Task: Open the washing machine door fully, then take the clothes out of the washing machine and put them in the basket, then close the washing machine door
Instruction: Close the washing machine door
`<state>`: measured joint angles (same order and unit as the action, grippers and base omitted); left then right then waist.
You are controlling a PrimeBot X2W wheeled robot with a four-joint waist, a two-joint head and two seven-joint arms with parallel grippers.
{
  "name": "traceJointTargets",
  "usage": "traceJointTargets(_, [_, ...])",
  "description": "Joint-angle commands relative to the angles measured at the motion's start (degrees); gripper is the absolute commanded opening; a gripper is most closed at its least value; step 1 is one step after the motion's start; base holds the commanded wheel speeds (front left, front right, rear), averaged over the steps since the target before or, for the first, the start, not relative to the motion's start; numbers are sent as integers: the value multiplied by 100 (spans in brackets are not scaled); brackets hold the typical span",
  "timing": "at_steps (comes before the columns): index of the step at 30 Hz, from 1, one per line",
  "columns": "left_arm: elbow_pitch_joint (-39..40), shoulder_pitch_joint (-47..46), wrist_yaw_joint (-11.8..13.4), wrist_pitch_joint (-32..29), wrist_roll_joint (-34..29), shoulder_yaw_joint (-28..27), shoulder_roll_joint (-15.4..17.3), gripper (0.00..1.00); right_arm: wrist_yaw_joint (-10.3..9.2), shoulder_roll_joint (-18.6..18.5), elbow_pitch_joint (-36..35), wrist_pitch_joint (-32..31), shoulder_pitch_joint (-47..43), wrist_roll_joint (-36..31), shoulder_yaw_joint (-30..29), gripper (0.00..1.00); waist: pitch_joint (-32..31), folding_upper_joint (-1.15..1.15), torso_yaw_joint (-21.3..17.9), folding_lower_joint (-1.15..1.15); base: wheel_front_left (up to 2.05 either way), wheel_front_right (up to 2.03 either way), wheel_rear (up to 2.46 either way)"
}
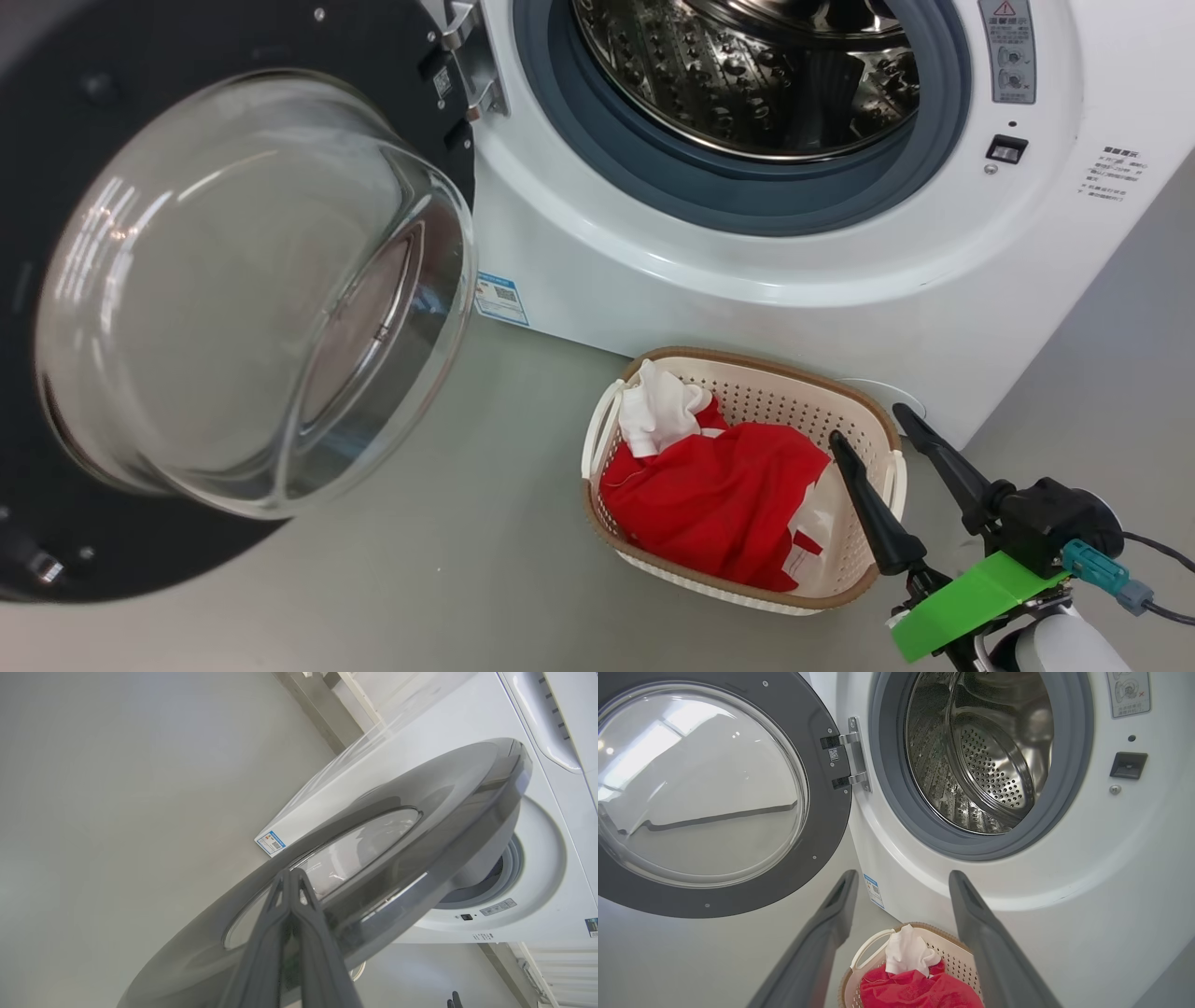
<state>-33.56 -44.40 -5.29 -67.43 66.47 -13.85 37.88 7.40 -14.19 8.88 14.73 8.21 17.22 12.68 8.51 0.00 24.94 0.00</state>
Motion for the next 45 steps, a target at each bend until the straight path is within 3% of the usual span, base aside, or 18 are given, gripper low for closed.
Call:
traceJointTargets(1, [262,138,-112,-237,134,-24,140,0,9,-8,-158,27,69,-58,134,100,-13,0,-15,0,0,0,0])
traceJointTargets(7, [915,526,-169,-749,476,3,137,0,9,14,-160,27,39,-52,134,100,-72,0,-76,0,0,0,0])
traceJointTargets(24, [2681,1145,-218,-1473,1280,390,-157,0,9,94,-206,27,-36,-65,49,100,-161,0,-496,0,0,0,0])
traceJointTargets(35, [3561,1048,-219,-1422,1521,916,-613,0,9,168,-234,27,-51,-82,12,100,-153,0,-965,0,0,0,0])
traceJointTargets(45, [3728,802,-219,-1104,1463,1286,-918,0,9,219,-255,27,-16,-93,-28,100,-88,0,-1457,0,0,0,0])
